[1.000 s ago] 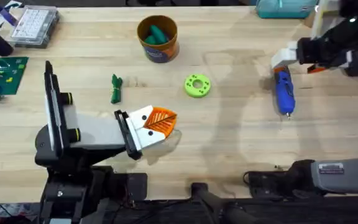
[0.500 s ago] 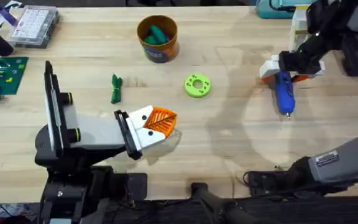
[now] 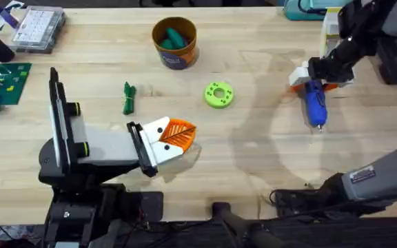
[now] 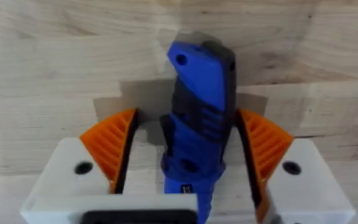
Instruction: Pick up the gripper from the table and insert it into the empty holder that is missing its gripper. Then pick up a screw, insert it into the mounting hole, and use the screwdriver to tighten it. Finally, clean up the table by picking up the vegetable and placing it into the bucket.
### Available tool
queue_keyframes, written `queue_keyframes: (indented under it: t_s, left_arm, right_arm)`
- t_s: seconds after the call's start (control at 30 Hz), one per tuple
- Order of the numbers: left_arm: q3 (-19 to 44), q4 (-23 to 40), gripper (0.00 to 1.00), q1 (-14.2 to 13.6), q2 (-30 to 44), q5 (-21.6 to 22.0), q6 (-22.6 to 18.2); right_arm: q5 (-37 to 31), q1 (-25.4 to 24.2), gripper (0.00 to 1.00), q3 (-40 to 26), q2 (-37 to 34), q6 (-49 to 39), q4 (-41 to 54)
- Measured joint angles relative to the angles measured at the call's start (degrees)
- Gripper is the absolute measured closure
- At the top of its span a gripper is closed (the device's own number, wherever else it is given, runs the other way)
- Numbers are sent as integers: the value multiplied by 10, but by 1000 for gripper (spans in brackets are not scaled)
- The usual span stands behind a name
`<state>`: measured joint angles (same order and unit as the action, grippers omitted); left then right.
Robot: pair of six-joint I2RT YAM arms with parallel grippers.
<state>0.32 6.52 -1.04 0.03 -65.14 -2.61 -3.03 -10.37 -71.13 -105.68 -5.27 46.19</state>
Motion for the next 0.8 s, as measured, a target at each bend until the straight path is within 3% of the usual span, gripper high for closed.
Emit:
queue_keyframes:
  t_s: [0.1, 0.17, 0.23, 0.8]
  left_arm:
    - [0, 0, 982, 0, 0, 0, 0]
    - [0, 0, 982, 0, 0, 0, 0]
    - [0, 0, 982, 0, 0, 0, 0]
    - [0, 0, 982, 0, 0, 0, 0]
  right_arm:
    - [-3, -1, 497, -1, -1, -5, 0]
    - [-7, -2, 780, -1, -3, -6, -2]
    - [-7, -3, 959, -1, -6, -6, -5]
    - [0, -3, 974, -4, -1, -5, 6]
